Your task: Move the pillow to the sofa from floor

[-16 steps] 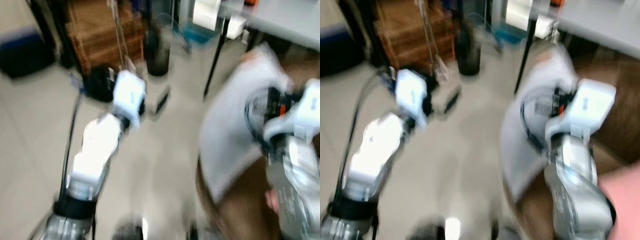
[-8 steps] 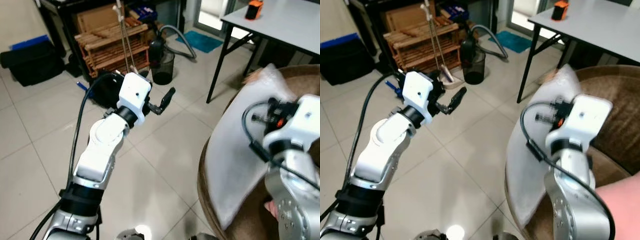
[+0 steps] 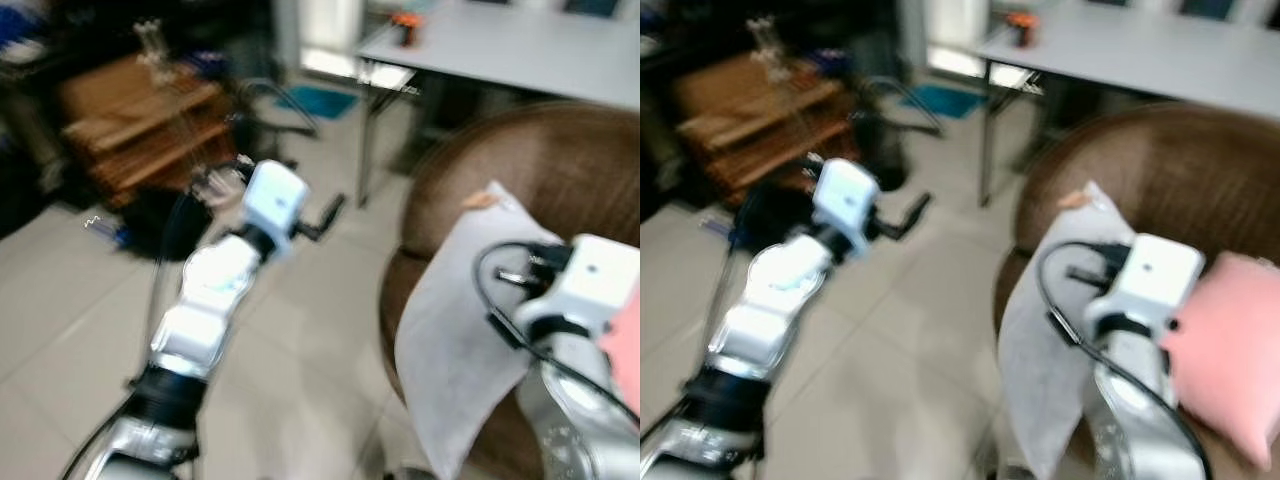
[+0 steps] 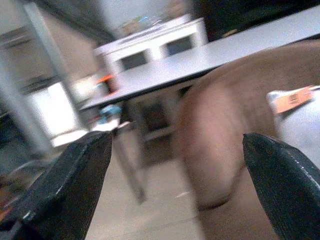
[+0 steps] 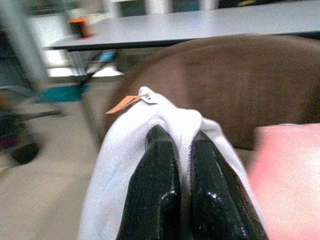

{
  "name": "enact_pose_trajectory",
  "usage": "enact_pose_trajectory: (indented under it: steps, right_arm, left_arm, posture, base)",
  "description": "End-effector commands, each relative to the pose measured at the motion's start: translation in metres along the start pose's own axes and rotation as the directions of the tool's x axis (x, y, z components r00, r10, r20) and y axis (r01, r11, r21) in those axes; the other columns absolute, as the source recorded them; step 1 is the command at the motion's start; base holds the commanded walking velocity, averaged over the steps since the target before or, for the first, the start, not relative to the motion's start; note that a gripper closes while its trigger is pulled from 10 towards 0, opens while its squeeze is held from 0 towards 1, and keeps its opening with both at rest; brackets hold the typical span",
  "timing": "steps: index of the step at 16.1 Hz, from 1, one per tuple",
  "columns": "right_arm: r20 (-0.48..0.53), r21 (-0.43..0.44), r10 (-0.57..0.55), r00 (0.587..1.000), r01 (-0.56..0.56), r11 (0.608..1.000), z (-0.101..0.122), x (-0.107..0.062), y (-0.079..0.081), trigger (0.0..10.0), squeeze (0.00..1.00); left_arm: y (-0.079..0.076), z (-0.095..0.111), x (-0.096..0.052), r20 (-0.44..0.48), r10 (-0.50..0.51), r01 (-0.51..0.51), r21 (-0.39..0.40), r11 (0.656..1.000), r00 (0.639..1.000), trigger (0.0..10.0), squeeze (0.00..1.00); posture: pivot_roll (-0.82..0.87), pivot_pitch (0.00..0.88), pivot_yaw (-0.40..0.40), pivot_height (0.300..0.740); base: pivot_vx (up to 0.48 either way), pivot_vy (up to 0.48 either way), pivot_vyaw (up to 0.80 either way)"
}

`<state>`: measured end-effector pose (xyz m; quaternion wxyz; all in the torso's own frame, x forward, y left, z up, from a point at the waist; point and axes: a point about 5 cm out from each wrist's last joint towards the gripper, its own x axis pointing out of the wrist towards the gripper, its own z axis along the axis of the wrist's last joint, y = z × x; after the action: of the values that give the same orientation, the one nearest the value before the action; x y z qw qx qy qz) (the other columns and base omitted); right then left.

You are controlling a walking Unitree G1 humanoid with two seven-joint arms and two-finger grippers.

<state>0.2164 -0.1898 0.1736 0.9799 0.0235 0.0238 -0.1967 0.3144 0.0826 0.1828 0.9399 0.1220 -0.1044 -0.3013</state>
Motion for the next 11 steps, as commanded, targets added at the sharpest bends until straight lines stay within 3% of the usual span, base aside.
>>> enact_pose_trajectory:
  steps: [1, 3, 7, 9, 11]
  right_arm:
    - [0.091, 0.024, 0.006, 0.996, -0.008, 1.000, 0.017, -0.002, 0.003, 10.0, 0.00]
    - [0.100, 0.022, 0.000, 0.995, -0.002, 1.000, 0.018, 0.000, 0.003, 10.0, 0.00]
    - [0.115, -0.013, 0.048, 0.992, -0.047, 0.999, 0.009, 0.000, 0.009, 10.0, 0.00]
    - [0.097, -0.072, 0.107, 0.990, -0.101, 0.992, -0.010, 0.000, 0.012, 10.0, 0.00]
    - [0.064, -0.084, 0.108, 0.992, -0.103, 0.991, -0.024, 0.000, 0.010, 10.0, 0.00]
  left_arm:
    - [0.006, -0.007, -0.005, -0.028, 0.007, -0.007, 0.021, 1.000, 1.000, 10.0, 0.00]
    - [0.003, -0.024, -0.013, -0.075, 0.020, -0.022, -0.016, 1.000, 0.997, 10.0, 0.00]
    - [-0.005, -0.056, -0.042, -0.143, 0.029, -0.038, -0.062, 0.997, 0.989, 10.0, 0.00]
    - [-0.010, -0.068, -0.061, -0.179, 0.026, -0.038, -0.061, 0.997, 0.983, 10.0, 0.00]
    - [-0.012, -0.069, -0.063, -0.180, 0.019, -0.027, -0.043, 0.999, 0.983, 10.0, 0.00]
  posture:
    - [-0.09, 0.026, 0.060, 0.740]
    - [-0.08, 0.025, 0.048, 0.740]
    - [-0.07, 0.028, 0.027, 0.740]
    - [-0.04, 0.035, 0.012, 0.740]
    - [-0.04, 0.038, 0.010, 0.740]
  base:
    - [0.000, 0.412, 0.00]
    - [0.000, 0.412, 0.00]
    - [0.000, 0.388, -0.80]
    - [0.000, 0.384, -0.80]
    - [0.000, 0.360, -0.80]
